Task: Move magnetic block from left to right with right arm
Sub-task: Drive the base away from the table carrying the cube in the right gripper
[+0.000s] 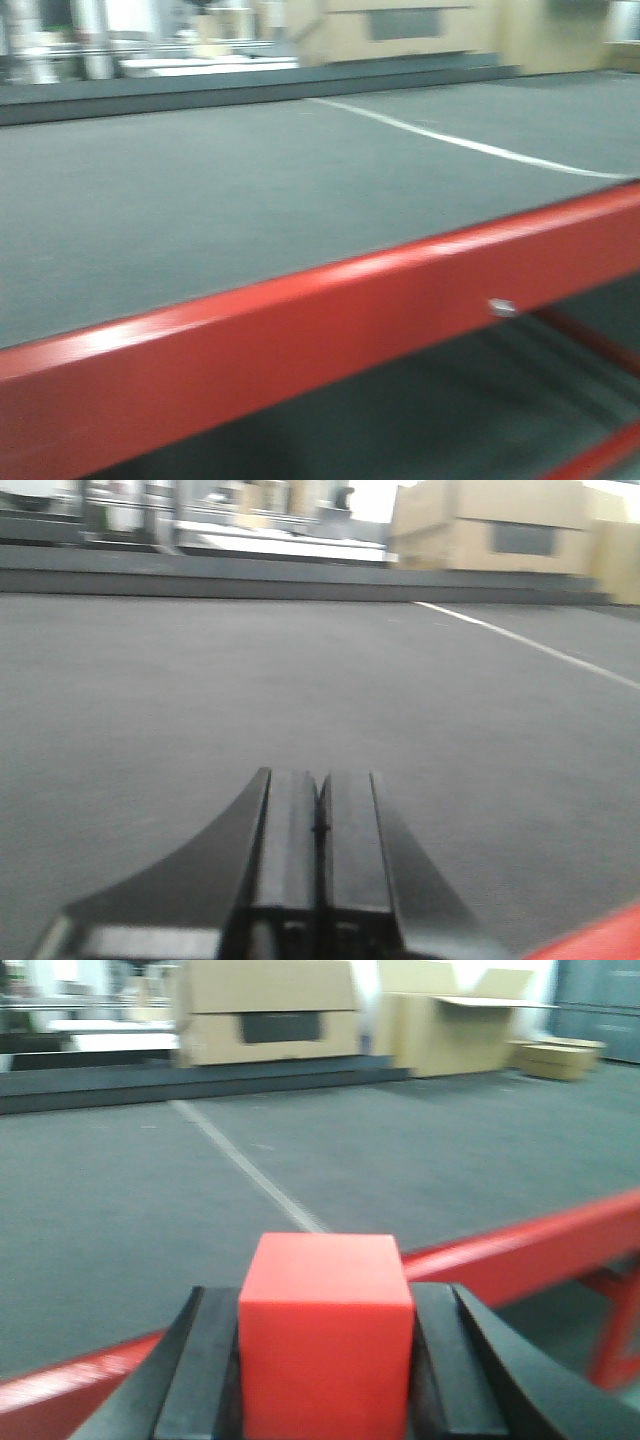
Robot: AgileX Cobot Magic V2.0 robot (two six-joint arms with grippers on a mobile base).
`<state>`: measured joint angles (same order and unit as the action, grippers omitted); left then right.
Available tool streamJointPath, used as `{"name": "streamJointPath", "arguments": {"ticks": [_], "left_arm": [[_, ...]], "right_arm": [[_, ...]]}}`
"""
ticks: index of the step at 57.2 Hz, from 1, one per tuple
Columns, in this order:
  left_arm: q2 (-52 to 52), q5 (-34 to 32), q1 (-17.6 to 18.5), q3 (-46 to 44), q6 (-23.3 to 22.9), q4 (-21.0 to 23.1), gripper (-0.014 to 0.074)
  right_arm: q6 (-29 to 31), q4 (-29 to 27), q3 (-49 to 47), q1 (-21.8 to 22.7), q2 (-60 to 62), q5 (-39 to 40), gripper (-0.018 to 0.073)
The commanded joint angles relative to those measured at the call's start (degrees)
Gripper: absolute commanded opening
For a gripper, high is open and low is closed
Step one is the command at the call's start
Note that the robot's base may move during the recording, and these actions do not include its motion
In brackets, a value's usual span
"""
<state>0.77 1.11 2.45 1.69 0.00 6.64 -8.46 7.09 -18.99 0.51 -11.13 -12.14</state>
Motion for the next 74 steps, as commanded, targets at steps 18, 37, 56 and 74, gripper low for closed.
{"name": "streamJointPath", "arguments": {"ticks": [18, 37, 56, 74], "left_arm": [[0.6, -4.4, 0.2, 0.6, 0.0, 0.1, -0.0126], [0.6, -4.4, 0.2, 0.6, 0.0, 0.1, -0.0126], [0.6, -4.4, 0.2, 0.6, 0.0, 0.1, -0.0126], [0.6, -4.4, 0.2, 0.6, 0.0, 0.1, -0.0126]], "right_arm": [[0.7, 0.6, -1.7, 0.3, -0.5, 5.2, 0.0222], [0.7, 0.6, -1.7, 0.3, -0.5, 5.2, 0.0222], [0.7, 0.6, -1.7, 0.3, -0.5, 5.2, 0.0222], [0.7, 0.6, -1.7, 0.3, -0.5, 5.2, 0.0222]]}}
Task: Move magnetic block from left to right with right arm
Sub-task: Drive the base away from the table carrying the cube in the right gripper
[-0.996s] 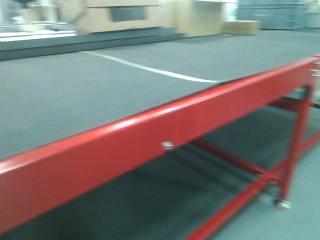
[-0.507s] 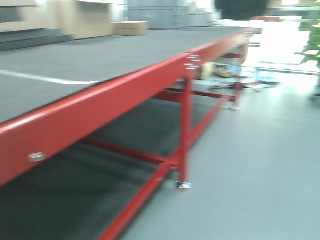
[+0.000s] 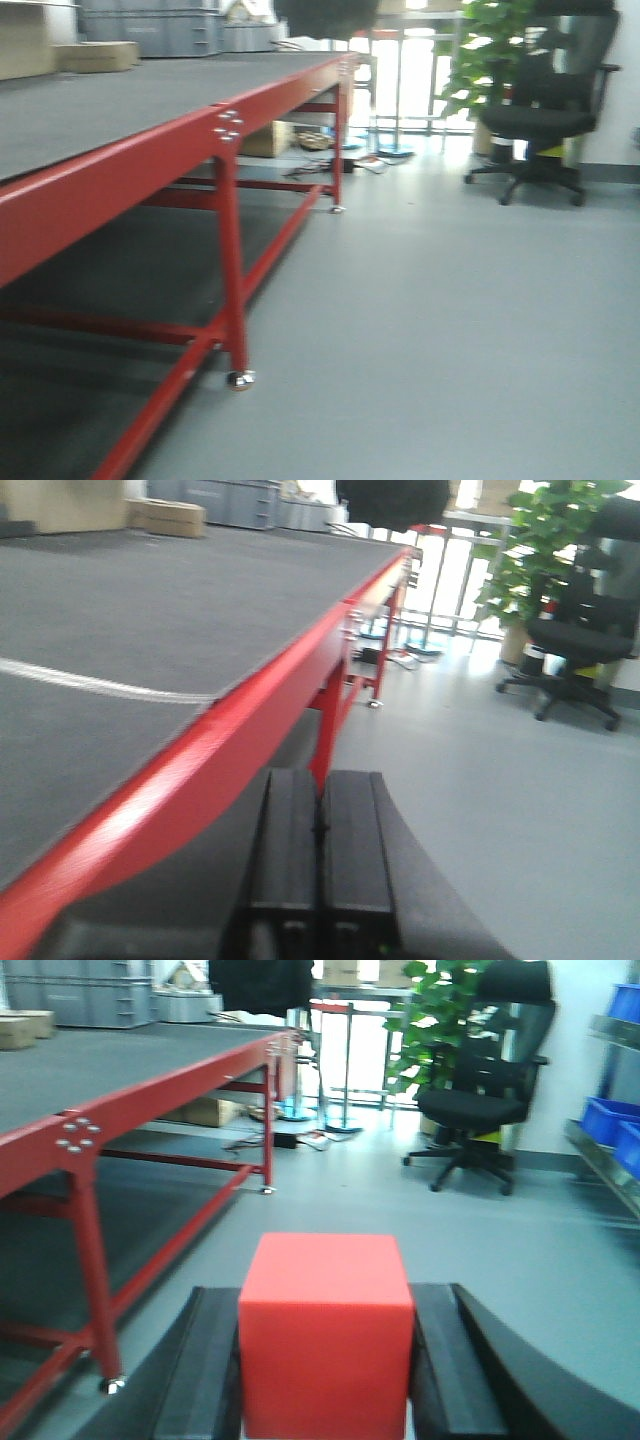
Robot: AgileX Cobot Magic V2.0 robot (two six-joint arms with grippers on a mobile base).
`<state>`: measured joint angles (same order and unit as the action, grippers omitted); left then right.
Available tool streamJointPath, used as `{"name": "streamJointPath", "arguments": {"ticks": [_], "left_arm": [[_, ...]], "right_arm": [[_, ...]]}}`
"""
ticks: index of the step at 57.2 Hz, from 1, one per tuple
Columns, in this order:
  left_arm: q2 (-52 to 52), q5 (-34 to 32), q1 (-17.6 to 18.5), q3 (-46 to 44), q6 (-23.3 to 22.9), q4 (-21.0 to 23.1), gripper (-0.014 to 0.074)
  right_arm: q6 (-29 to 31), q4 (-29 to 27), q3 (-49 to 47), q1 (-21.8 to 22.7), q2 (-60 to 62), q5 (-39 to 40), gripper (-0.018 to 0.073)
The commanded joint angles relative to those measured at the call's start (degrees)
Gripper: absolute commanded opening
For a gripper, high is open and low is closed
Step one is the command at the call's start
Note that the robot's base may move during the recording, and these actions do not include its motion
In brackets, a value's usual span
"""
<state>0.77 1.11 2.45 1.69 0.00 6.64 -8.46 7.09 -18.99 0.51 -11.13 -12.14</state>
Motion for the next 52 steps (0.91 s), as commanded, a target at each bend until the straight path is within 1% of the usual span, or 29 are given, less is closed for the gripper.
{"name": "streamJointPath", "arguments": {"ticks": [1, 52], "left_arm": [[0.6, -4.4, 0.2, 0.6, 0.0, 0.1, -0.0126], [0.6, -4.4, 0.2, 0.6, 0.0, 0.1, -0.0126]], "right_arm": [[0.7, 0.6, -1.7, 0.3, -0.5, 5.2, 0.0222], [0.7, 0.6, -1.7, 0.3, -0.5, 5.2, 0.0222]]}}
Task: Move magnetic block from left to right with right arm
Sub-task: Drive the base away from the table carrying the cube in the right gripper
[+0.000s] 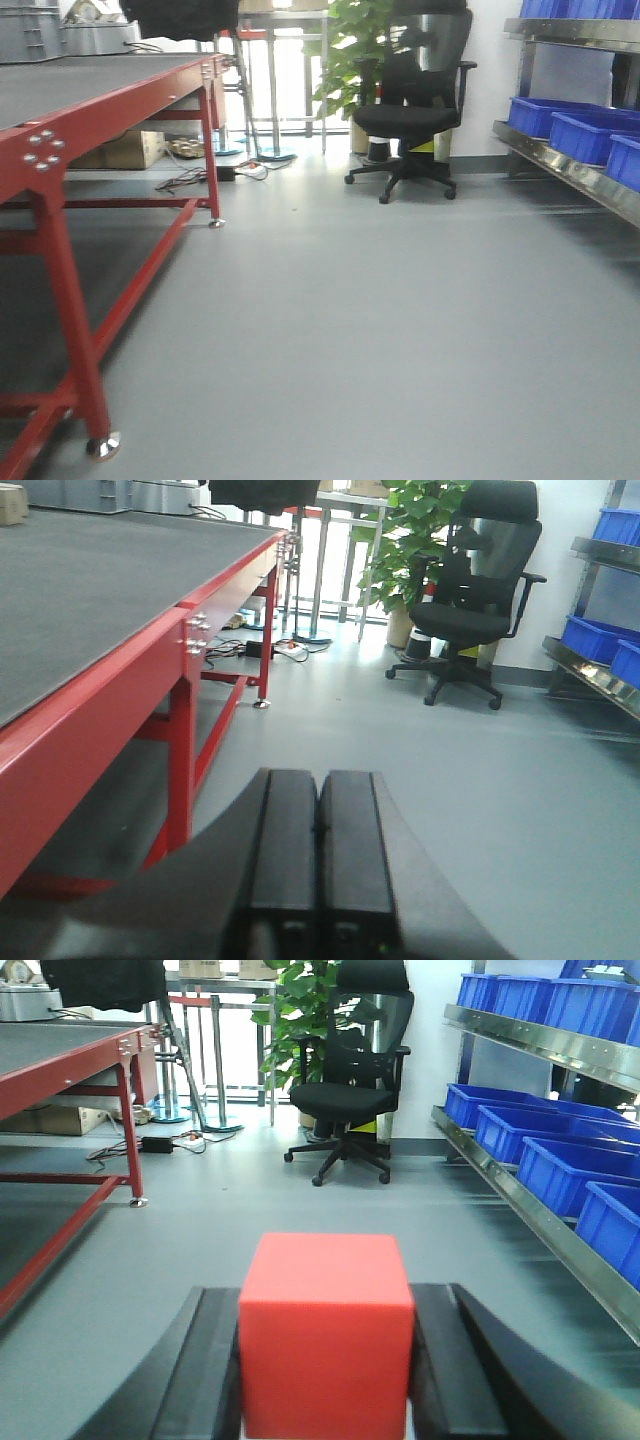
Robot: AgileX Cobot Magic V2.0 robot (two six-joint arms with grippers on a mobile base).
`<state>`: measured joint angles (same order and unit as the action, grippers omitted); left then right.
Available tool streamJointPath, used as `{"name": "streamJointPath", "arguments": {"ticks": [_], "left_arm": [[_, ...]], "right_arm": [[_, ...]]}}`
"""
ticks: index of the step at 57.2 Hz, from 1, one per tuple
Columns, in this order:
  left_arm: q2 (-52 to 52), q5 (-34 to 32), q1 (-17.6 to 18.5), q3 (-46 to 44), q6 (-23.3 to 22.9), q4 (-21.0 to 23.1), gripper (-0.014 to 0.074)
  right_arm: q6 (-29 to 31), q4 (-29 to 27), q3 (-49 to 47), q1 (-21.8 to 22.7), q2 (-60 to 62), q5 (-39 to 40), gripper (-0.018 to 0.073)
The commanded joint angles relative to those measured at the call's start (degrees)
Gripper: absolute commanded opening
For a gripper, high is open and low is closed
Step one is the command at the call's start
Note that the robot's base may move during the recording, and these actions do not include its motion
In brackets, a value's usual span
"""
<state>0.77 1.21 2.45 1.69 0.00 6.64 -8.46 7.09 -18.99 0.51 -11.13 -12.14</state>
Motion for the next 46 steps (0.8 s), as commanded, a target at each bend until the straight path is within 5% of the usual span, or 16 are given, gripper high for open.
{"name": "streamJointPath", "arguments": {"ticks": [1, 46], "left_arm": [[0.6, -4.5, 0.2, 0.6, 0.0, 0.1, -0.0126], [0.6, -4.5, 0.2, 0.6, 0.0, 0.1, -0.0126]], "right_arm": [[0.7, 0.6, -1.7, 0.3, -0.5, 5.2, 0.0222], [0.7, 0.6, -1.7, 0.3, -0.5, 5.2, 0.0222]]}}
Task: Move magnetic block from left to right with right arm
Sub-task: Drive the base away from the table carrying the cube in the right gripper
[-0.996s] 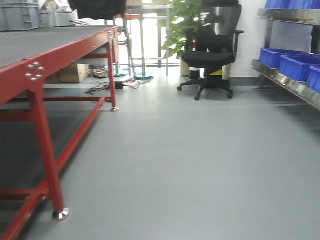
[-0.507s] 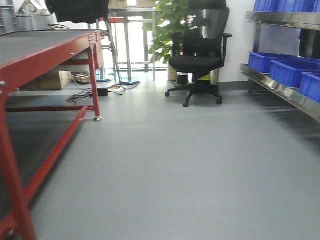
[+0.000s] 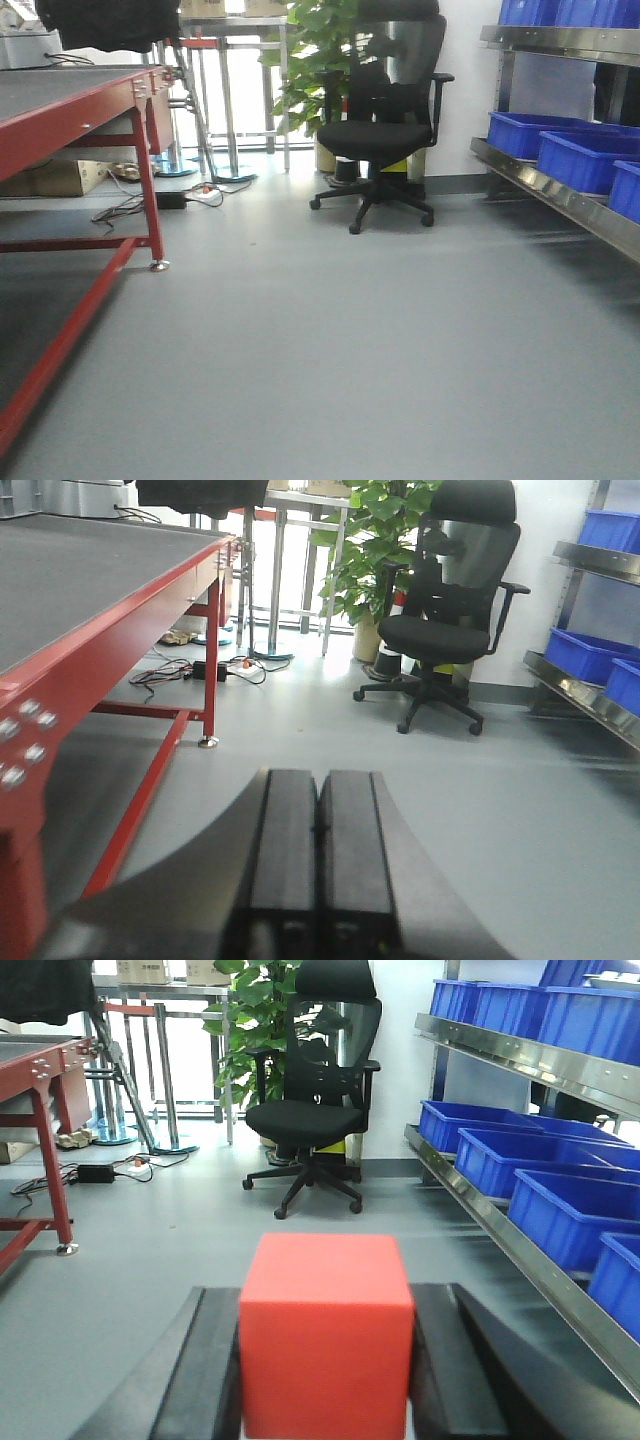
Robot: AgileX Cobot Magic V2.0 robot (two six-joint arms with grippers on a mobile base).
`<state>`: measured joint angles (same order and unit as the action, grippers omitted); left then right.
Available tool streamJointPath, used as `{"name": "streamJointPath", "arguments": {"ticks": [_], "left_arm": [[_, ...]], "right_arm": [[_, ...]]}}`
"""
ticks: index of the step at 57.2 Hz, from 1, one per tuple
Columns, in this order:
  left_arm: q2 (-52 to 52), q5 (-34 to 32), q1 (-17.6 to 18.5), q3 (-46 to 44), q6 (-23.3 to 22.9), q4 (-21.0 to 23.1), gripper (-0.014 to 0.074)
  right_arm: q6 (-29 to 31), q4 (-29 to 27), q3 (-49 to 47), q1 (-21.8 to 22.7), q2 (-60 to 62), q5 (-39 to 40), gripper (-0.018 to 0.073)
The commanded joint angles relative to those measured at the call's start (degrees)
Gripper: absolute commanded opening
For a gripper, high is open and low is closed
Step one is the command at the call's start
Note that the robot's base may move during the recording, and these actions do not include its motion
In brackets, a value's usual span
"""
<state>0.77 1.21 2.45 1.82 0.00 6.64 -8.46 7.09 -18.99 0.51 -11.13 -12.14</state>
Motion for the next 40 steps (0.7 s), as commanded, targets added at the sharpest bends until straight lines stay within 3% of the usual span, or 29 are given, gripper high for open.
{"name": "streamJointPath", "arguments": {"ticks": [1, 40], "left_arm": [[0.6, -4.5, 0.2, 0.4, 0.0, 0.1, -0.0126], [0.6, -4.5, 0.2, 0.4, 0.0, 0.1, -0.0126]], "right_arm": [[0.7, 0.6, -1.7, 0.3, -0.5, 5.2, 0.0222], [0.7, 0.6, -1.7, 0.3, -0.5, 5.2, 0.0222]]}}
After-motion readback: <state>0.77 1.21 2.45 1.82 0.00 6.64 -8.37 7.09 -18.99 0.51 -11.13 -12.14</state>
